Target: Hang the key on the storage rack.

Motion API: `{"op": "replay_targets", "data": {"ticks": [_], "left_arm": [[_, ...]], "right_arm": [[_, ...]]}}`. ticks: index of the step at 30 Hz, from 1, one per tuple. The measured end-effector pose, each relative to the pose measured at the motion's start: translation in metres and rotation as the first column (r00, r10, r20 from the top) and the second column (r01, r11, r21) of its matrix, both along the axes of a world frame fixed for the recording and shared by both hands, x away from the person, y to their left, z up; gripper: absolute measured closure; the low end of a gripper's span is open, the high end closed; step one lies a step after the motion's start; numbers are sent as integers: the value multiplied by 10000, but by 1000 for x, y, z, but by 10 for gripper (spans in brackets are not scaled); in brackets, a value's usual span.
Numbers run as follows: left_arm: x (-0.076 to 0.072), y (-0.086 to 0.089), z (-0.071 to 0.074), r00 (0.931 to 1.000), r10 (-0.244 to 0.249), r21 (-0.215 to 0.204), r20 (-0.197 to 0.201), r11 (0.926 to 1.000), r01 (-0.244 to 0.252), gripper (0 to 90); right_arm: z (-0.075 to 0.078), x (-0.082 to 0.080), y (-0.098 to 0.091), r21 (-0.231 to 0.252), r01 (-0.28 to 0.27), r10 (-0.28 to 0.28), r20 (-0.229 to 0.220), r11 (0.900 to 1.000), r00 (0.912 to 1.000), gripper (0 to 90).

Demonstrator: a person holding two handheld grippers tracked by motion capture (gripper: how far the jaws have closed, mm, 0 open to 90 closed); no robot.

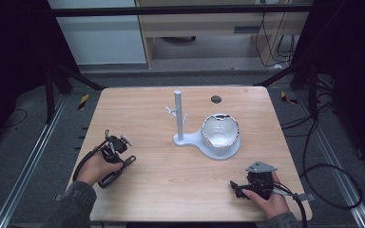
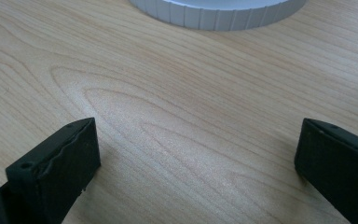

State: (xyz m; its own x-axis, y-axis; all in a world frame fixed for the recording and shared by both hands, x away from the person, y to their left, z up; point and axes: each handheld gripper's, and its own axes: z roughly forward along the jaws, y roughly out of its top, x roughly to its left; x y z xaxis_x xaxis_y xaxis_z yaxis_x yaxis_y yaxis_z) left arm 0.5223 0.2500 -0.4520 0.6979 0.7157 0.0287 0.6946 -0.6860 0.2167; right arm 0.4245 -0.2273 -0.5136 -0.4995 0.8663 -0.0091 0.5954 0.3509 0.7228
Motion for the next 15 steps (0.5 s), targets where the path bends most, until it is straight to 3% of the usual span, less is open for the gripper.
{"op": "replay_targets", "data": {"ticks": [15], "left_arm": [[-17,10,15,9971,-13,-659,754,9978,62,803]], "right_arm": [[0,0,0,2,2,-2,-4,10000,10000,4]]}}
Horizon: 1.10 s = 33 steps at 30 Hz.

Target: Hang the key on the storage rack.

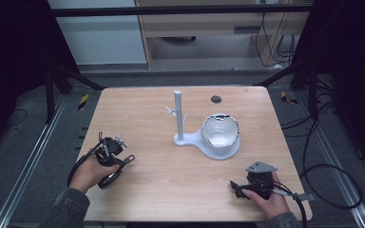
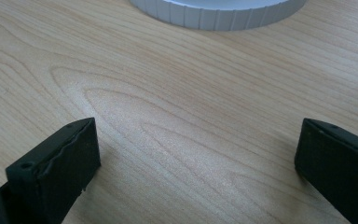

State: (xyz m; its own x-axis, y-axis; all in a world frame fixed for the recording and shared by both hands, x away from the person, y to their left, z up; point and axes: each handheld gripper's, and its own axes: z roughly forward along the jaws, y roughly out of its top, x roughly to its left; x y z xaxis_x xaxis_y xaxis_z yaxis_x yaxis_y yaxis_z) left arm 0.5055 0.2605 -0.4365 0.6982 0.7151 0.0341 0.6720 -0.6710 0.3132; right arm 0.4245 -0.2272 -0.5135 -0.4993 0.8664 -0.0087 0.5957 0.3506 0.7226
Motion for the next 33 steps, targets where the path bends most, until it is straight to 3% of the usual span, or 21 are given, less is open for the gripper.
{"op": "replay_targets", "data": {"ticks": [10,11,16,23,26,32,33], "left_arm": [[-15,19,17,9963,199,-806,832,9967,-132,804],[-20,22,20,9944,288,-1040,1017,9944,-181,804],[-30,31,28,9889,437,-1414,1422,9897,-234,804],[-40,35,34,9813,425,-1480,1880,9889,-145,805],[-43,35,38,9741,459,-1561,2216,9877,-110,806],[-45,32,42,9664,492,-1647,2522,9863,-73,806],[-45,30,44,9613,523,-1750,2704,9846,-44,806]], "right_arm": [[0,0,0,-1,-2,2,1,10000,10000,4],[0,0,0,-2,-2,2,2,10000,10000,4],[0,0,0,0,-2,2,2,10000,10000,4],[0,0,0,-3,-3,3,1,10000,10000,4],[0,0,0,-1,-3,3,2,10000,10000,4],[0,0,0,-2,-4,4,5,10000,10000,4],[0,0,0,-4,-5,5,5,10000,10000,4]]}}
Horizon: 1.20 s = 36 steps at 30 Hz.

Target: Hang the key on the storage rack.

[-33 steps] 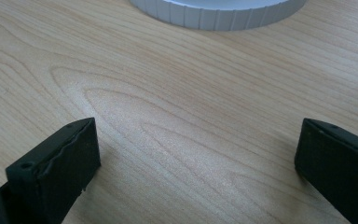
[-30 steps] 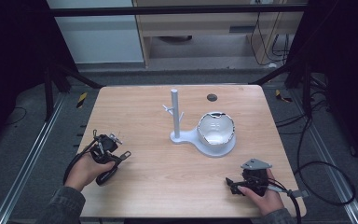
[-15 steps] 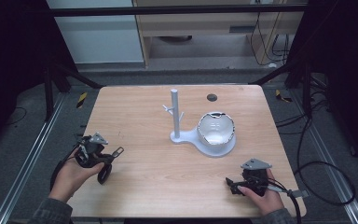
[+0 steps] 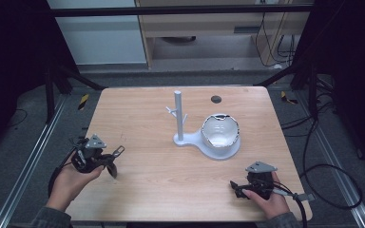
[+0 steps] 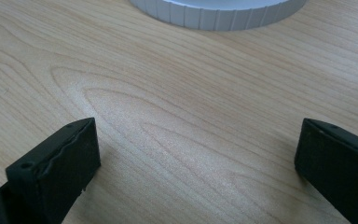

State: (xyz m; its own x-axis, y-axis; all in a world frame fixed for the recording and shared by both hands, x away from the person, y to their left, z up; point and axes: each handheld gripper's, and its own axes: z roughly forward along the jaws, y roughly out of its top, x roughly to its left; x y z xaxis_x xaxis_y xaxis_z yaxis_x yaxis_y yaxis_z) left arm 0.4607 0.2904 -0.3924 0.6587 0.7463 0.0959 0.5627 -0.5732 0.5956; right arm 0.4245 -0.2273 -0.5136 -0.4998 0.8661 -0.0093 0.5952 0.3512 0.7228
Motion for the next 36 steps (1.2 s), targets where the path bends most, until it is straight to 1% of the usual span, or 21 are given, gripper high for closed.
{"op": "replay_targets", "data": {"ticks": [1,3,4,5,6,7,8,9,11,12,14,15,17,24,30,34,36], "left_arm": [[0,0,0,10000,0,0,0,10000,0,806],[1,-5,3,9999,-5,-191,157,9998,8,806],[2,-7,4,9998,-17,-210,221,9998,22,806],[2,-7,4,9998,-17,-210,221,9998,22,806],[4,-13,5,9996,-91,-236,266,9997,97,806],[4,-13,5,9996,-91,-236,266,9997,97,806],[6,-18,6,9993,-86,-364,360,9993,99,806],[7,-20,7,9993,-109,-412,356,9991,124,806],[8,-23,8,9991,-125,-423,402,9990,142,806],[9,-26,8,9990,-171,-491,403,9986,191,806],[9,-31,11,9983,-266,-478,514,9984,290,806],[8,-38,13,9974,-347,-490,637,9981,378,806],[8,-44,14,9962,-414,-574,764,9973,459,806],[11,-55,18,9939,-540,-806,962,9948,618,806],[11,-66,23,9890,-589,-1165,1356,9904,750,806],[9,-77,26,9843,-625,-1441,1653,9857,868,806],[8,-81,27,9808,-651,-1479,1836,9846,931,806]], "right_arm": [[0,0,0,0,0,0,0,10000,10000,4],[0,0,0,1,0,0,-3,10000,10000,4],[0,0,0,2,2,-2,-3,10000,10000,4],[0,0,0,2,2,-2,-3,10000,10000,4],[0,0,0,3,-1,1,-2,10000,10000,4],[0,0,0,3,-1,1,-2,10000,10000,4],[0,0,0,-5,1,-1,1,10000,10000,4],[0,0,0,-1,0,0,-1,10000,10000,4],[0,0,0,0,4,-4,-2,10000,10000,4],[0,0,0,0,4,-4,-2,10000,10000,4],[0,0,0,-2,2,-2,-1,10000,10000,4],[0,0,0,-2,-1,1,-2,10000,10000,4],[0,0,0,-2,-7,7,-4,10000,10000,4],[0,0,0,-8,-5,5,4,10000,10000,4],[0,0,0,7,17,-17,18,10000,10000,4],[0,0,0,11,21,-21,16,10000,10000,4],[0,0,0,29,41,-41,-3,10000,10000,4]]}}
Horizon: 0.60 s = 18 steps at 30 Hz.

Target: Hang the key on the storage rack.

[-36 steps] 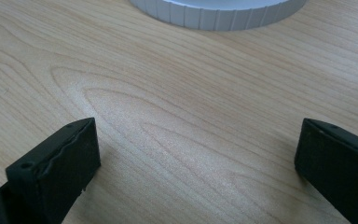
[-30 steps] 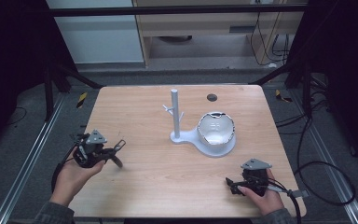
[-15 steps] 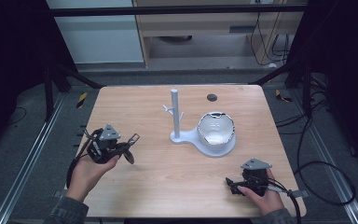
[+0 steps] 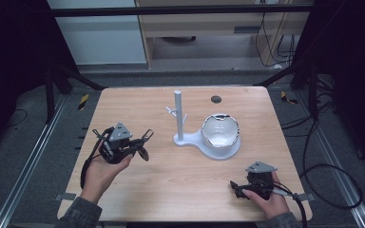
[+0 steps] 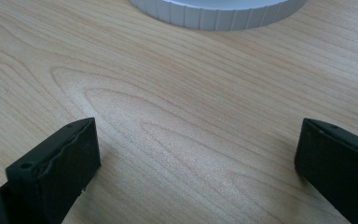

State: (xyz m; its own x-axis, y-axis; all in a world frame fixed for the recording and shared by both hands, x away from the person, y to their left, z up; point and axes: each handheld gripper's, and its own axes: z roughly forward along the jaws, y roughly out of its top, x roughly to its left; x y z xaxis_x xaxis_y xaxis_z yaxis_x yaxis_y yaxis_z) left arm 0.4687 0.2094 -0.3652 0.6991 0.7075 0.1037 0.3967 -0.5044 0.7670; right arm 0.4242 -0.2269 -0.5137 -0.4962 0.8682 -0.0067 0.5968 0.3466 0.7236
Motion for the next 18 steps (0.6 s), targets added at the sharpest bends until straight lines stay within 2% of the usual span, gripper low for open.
{"op": "replay_targets", "data": {"ticks": [1,5,11,18], "left_arm": [[0,-3,1,9998,81,-113,161,9999,-79,806],[0,-7,3,9995,89,-246,301,9997,-81,806],[-2,-13,7,9994,-136,-374,327,9992,148,806],[-4,-20,9,9988,-354,-221,345,9991,362,806]], "right_arm": [[0,0,0,-5,-8,8,4,10000,10000,4],[0,0,0,-2,-24,24,-1,10000,10000,4],[0,0,0,-1,-20,20,-1,10000,10000,4],[0,0,0,-10,11,-11,12,10000,10000,4]]}}
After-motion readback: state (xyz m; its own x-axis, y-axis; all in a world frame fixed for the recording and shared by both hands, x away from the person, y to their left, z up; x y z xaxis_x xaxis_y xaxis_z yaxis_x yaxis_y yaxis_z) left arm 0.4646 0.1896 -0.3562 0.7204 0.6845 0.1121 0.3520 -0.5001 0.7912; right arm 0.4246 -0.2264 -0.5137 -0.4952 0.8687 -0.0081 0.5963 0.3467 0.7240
